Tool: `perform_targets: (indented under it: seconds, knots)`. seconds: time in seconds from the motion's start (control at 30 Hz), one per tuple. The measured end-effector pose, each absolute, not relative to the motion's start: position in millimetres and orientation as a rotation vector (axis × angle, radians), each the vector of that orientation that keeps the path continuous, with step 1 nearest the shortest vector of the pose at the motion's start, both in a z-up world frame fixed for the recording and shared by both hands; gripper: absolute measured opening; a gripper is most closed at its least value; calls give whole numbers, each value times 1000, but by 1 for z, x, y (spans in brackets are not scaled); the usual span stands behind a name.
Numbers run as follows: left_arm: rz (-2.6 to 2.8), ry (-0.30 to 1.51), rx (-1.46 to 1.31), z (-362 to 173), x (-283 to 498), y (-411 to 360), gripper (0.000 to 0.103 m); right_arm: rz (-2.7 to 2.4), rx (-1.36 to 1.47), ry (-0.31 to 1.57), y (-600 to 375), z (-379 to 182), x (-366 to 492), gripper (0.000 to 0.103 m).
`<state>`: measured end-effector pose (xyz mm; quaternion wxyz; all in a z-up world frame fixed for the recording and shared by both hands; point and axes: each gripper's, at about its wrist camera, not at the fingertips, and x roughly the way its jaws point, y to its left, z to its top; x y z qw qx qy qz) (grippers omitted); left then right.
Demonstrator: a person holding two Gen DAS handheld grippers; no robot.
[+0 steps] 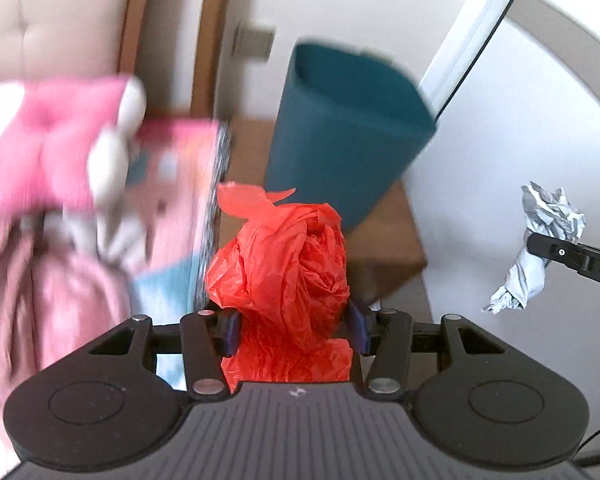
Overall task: Collect trash
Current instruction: 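Lift both held items up to the teal wastebasket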
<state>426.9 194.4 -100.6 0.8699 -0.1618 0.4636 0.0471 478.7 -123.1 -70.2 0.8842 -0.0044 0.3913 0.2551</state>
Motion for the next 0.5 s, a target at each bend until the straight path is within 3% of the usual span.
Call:
perform_targets:
  seconds: [0.5]
  knots:
    - [181, 839, -302, -20, 606, 168, 50, 669, -56, 717, -76, -28, 621, 19]
